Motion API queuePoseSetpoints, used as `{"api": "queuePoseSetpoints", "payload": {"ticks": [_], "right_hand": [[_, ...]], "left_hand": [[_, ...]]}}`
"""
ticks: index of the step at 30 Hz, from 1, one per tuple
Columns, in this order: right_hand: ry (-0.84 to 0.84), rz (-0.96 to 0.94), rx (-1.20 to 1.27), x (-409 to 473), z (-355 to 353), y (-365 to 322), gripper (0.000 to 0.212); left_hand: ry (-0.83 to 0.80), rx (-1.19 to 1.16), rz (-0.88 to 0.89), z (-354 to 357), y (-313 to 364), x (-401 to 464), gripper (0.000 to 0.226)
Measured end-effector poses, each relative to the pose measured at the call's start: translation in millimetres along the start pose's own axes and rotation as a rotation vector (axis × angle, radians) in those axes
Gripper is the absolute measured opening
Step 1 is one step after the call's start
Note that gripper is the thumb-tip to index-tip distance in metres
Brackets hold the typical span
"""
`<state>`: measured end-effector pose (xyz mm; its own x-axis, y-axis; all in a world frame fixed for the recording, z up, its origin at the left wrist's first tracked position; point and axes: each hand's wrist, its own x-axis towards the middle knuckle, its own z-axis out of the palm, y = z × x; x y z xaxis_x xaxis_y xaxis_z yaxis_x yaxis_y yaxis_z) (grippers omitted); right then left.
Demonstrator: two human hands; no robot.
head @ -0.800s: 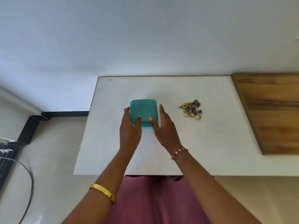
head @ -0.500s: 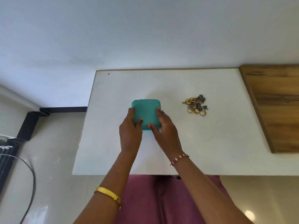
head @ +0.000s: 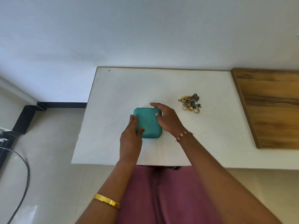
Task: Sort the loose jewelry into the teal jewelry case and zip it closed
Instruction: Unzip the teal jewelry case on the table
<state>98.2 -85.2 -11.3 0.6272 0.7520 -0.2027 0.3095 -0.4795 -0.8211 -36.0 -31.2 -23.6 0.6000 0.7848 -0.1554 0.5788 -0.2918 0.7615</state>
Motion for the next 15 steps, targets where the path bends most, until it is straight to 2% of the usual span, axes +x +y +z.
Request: {"api": "queuePoseSetpoints", "payload": {"ticks": [2, 5, 12, 15], "right_hand": [[-0.142, -0.008, -0.076, 18, 5, -13, 0.054], [-0.234, -0.058, -0.24, 36, 12, -24, 0.051], [-0.237, -0.036, -0.363, 48, -2, -15, 0.045], [-0.206, 0.001, -0.328, 48, -12, -6, 0.041]], "left_hand": [[-0.01, 0.023, 0.002, -1, 0, 0, 0.052], [-0.009, 0.025, 0.006, 0, -1, 0, 0.052], [0.013, 0.027, 0.013, 2, -2, 0, 0.051], [0.017, 0.012, -0.004, 2, -1, 2, 0.051]]}}
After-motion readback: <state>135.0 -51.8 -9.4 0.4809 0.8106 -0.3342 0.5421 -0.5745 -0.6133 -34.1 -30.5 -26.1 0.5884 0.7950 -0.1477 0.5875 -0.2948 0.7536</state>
